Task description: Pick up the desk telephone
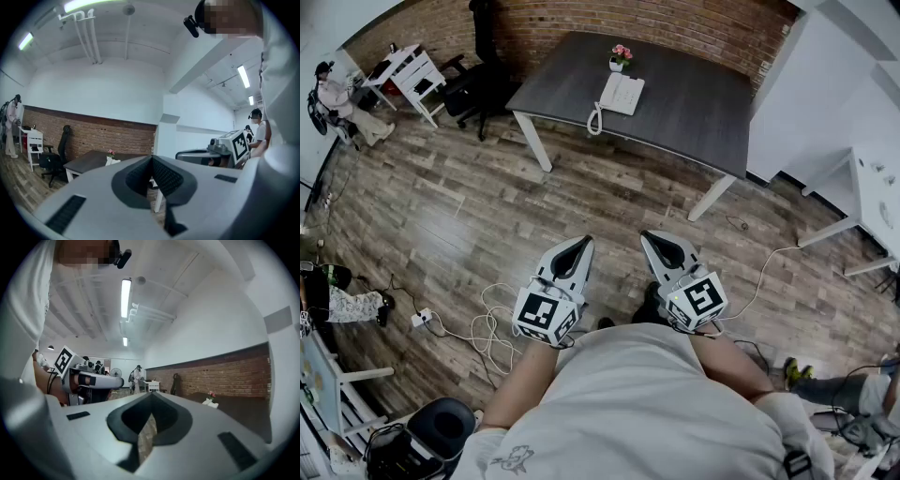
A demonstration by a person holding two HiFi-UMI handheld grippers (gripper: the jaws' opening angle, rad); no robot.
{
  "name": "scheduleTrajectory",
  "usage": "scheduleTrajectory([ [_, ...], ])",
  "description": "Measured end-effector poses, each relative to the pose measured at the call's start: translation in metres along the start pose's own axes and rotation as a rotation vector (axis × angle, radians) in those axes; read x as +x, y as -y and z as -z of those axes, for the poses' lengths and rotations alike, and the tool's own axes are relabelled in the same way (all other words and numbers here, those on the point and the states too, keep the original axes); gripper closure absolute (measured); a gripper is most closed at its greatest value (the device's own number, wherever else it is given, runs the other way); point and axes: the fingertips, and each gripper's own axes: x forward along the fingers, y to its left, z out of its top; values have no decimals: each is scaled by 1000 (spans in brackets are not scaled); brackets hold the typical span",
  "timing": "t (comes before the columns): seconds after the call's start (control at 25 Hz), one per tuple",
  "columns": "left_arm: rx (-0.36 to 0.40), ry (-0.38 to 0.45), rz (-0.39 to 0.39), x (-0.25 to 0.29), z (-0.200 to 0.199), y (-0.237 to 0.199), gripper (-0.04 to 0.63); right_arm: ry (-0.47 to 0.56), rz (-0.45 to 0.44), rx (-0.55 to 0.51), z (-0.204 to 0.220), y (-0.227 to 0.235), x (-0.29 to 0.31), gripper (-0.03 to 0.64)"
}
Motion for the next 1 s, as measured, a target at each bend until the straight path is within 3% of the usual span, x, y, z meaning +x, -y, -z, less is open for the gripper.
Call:
scheduleTrajectory([
  [0.44,-15,-14,-22,38,7,-11,584,-4,-43,10,10,35,21,612],
  [0.76,-40,-14,-30,117,4,-17,584,7,-86,-5,8,105,32,611],
  [1.0,-33,-8,-51,181,-7,-9,481,-8,-114,6,7,172,32,538],
])
